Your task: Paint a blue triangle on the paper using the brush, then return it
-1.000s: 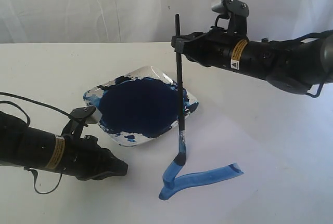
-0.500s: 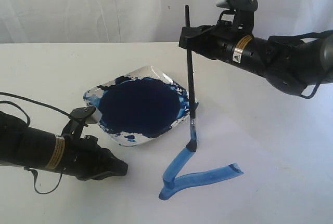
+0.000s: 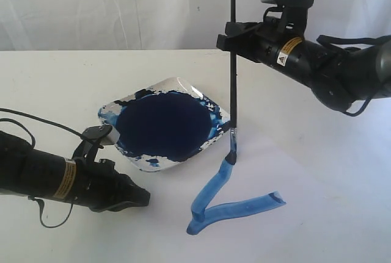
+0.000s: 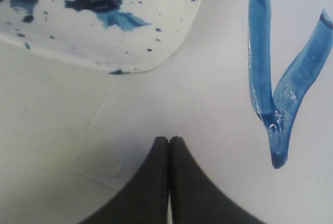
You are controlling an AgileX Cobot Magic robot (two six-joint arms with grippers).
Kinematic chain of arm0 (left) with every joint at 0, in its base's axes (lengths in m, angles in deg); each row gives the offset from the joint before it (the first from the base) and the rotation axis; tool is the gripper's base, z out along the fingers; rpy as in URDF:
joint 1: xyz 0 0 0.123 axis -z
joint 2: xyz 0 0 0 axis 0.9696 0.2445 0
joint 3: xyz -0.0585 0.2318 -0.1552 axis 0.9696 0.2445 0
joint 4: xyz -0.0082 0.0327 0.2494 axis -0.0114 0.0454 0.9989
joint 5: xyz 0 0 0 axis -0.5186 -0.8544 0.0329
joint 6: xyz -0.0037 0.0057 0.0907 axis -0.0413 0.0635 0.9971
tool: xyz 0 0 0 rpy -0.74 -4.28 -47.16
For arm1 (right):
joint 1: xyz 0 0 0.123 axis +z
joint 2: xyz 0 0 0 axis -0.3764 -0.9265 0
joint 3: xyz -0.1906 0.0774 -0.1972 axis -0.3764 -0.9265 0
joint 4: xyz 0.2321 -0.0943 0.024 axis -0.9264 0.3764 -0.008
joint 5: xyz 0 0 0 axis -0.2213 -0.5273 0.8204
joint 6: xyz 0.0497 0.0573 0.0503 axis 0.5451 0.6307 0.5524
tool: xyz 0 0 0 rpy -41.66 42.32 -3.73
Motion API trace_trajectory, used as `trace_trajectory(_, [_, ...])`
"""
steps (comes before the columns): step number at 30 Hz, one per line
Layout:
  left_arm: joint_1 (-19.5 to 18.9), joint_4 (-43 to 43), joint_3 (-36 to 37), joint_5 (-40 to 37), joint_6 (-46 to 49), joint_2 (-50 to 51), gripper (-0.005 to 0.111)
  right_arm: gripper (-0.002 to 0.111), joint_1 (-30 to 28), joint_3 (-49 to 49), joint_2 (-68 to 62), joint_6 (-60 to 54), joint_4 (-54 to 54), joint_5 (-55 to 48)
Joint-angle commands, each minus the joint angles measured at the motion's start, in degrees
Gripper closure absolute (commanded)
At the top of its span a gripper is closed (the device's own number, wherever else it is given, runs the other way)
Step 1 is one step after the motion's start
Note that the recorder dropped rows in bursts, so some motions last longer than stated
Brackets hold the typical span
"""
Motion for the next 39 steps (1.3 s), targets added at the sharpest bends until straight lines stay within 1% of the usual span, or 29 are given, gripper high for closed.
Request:
trace_trajectory(1, [0.17, 0.02, -0.08, -0.27, 0.13, -0.05, 0.107, 0.108, -0.28, 0.0, 0.03, -4.55, -4.31, -2.32])
trace_trajectory(5, [0.17, 0.02, -0.08, -0.27, 0.13, -0.05, 0.107, 0.108, -0.28, 0.0, 0.03, -8.38, -6.93, -2.35])
trace_trajectory(14, [0.17, 0.02, -0.08, -0.27, 0.13, -0.05, 0.107, 0.108, -0.28, 0.0, 0.03, -12.99, -12.65, -2.0])
trace_trajectory(23, [0.17, 0.02, -0.08, -0.27, 0.13, -0.05, 0.107, 0.108, -0.28, 0.0, 1.88, -12.98, -13.69, -3.17])
trace_trajectory(32, [0.17, 0.02, -0.08, -0.27, 0.13, -0.05, 0.107, 0.108, -0.28, -0.11, 10.07, -12.98, -13.71, -15.13])
trace_trajectory(39, [0.17, 0.02, -0.08, -0.27, 0.13, -0.05, 0.107, 0.108, -0.28, -0.11, 17.26, -12.98, -13.71, -27.23])
